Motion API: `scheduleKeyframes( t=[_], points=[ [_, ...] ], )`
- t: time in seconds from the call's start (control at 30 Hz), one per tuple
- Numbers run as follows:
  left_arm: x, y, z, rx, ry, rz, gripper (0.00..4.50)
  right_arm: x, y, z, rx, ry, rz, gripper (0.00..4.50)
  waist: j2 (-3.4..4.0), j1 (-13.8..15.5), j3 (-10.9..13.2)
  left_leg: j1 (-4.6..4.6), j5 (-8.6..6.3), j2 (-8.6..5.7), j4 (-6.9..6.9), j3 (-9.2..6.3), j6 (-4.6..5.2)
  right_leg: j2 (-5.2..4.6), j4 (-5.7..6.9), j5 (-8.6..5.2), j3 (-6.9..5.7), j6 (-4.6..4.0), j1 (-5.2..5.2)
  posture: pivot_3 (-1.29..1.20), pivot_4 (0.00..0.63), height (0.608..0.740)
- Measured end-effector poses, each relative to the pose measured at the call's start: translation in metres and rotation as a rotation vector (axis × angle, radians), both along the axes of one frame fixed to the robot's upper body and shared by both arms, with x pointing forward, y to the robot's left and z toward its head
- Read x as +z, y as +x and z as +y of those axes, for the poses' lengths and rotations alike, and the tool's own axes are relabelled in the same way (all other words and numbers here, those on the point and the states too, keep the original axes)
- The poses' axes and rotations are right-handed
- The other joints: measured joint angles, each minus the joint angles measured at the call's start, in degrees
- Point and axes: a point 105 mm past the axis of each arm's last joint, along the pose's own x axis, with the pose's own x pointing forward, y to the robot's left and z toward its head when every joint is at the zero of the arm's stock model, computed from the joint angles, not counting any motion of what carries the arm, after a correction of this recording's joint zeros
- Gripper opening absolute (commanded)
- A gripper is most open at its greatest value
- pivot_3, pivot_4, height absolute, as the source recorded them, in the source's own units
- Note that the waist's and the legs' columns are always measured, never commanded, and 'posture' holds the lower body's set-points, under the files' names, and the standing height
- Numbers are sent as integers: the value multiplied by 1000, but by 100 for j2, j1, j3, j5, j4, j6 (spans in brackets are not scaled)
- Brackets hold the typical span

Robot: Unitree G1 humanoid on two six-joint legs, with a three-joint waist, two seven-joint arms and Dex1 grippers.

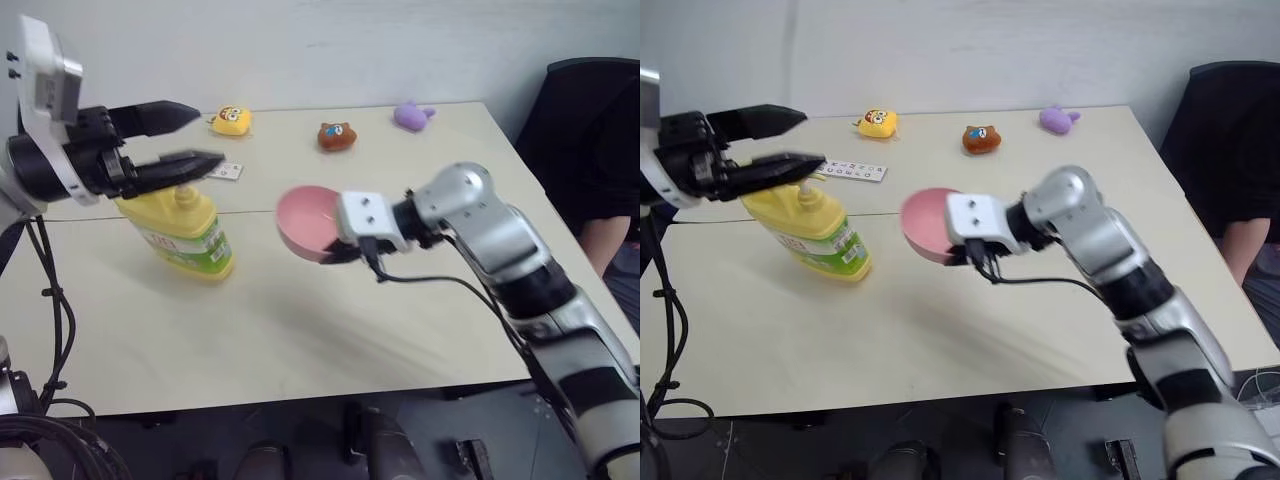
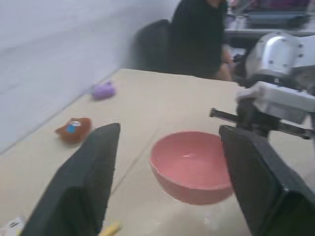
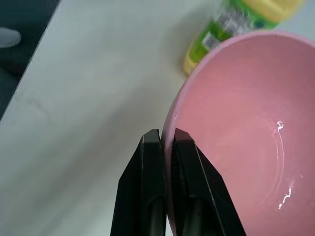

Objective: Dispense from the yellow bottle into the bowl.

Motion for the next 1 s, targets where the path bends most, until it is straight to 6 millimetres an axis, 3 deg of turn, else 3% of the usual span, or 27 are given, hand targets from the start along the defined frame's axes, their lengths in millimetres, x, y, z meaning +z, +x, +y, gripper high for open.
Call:
scheduleKeyframes(
  t=[0.13,0.27,0.47,0.73,1.0],
  points=[
    [4,8,18,84,3,-19,1242,16,3,25,61,2,-27,0,-3,-14,-2,-53,1,-2,22,14,-3,-2,25,1,8,0,-83,0,150,740],
    [4,9,24,98,2,-20,211,17,10,37,90,-28,-44,0,-3,-17,-2,-71,0,-2,42,11,-5,-4,21,2,4,3,-87,0,150,740],
    [-3,6,26,115,22,-17,211,28,18,68,132,-82,-127,0,-2,-122,-1,-98,-2,5,74,-2,-11,-4,41,8,3,-2,-101,0,150,740],
    [-21,6,41,183,51,12,211,28,30,76,98,-159,-176,0,-2,-156,-1,-115,-2,7,73,-7,-11,-7,38,8,6,-2,-113,0,150,740],
    [-18,6,43,193,54,-14,211,30,35,77,95,-209,-220,0,-3,-157,-1,-115,-3,7,74,-7,-12,-8,39,8,8,-2,-114,0,150,740]
  ],
)
